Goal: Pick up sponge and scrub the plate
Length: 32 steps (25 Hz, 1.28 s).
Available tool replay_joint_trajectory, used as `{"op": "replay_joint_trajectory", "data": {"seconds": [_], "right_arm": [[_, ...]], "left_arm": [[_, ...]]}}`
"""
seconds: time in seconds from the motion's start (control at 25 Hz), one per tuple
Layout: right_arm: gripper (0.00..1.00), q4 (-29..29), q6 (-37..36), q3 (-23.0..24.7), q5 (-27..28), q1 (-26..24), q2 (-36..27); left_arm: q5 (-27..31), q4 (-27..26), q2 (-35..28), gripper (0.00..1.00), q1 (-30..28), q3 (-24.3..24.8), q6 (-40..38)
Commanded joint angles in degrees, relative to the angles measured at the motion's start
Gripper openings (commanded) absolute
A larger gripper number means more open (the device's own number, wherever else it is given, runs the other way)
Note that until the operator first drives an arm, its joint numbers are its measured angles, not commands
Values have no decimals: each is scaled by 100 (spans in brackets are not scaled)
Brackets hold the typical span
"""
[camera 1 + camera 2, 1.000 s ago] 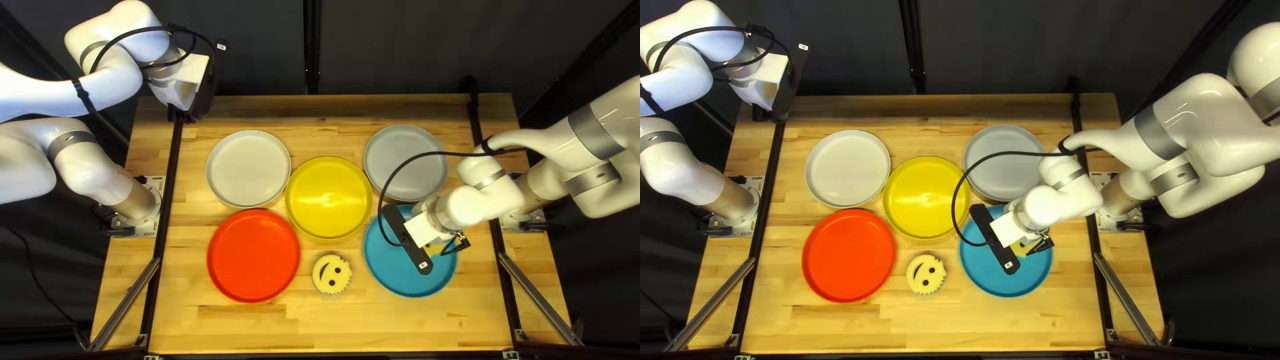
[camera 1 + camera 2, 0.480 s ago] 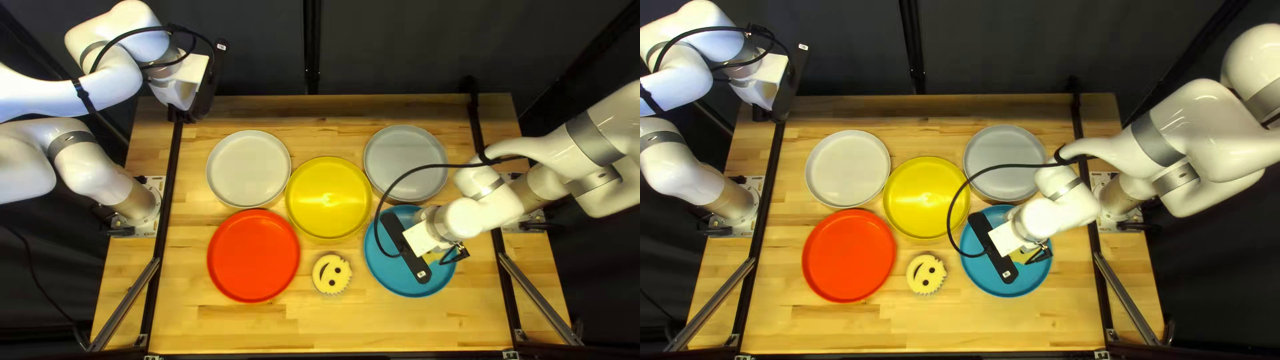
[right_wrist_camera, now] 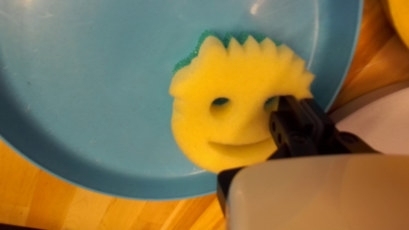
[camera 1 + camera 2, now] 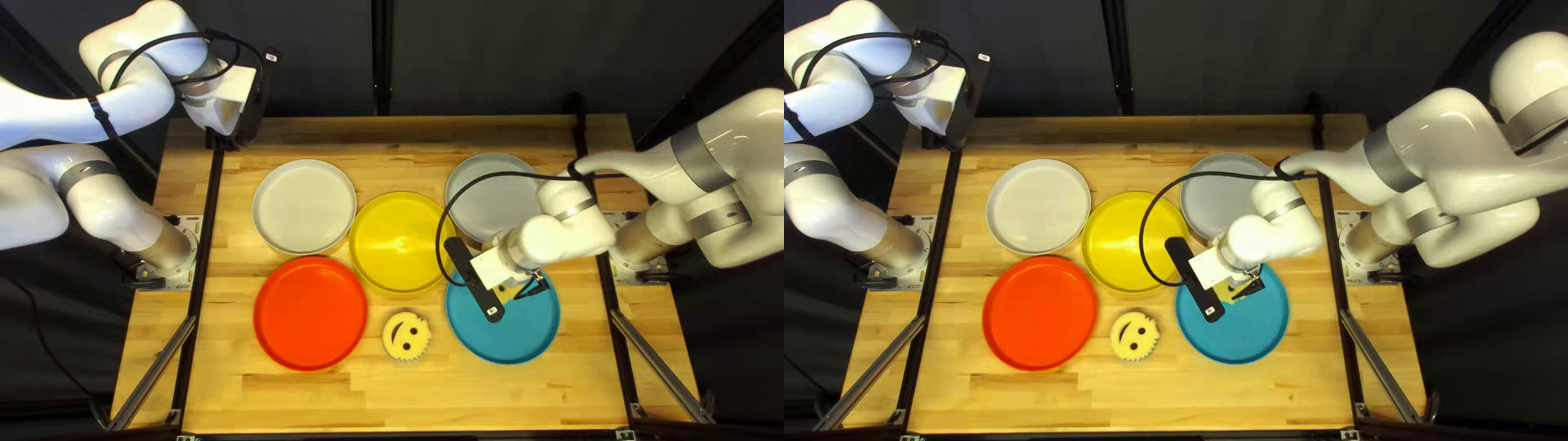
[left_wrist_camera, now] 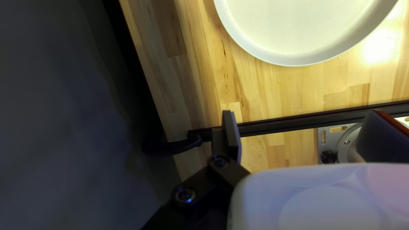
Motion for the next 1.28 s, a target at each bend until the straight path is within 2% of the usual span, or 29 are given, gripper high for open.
{"op": "replay_joint_trajectory", "data": {"seconds": [0.04, 0.2, 0.4, 0.68, 1.28], "right_arm": [[0, 88, 168, 141, -5, 275, -102], [0, 148, 518, 300, 74, 654, -269], [0, 370, 1035, 223, 302, 1254, -245], [0, 475, 1294, -1, 433, 1525, -42], [0, 510, 190, -615, 293, 196, 544]], "left_arm": [[0, 0, 0, 100, 0, 0, 0], [0, 0, 0, 100, 0, 0, 0], [0, 0, 0, 100, 0, 0, 0], [0, 0, 0, 100, 0, 0, 0], [0, 0, 0, 100, 0, 0, 0]]}}
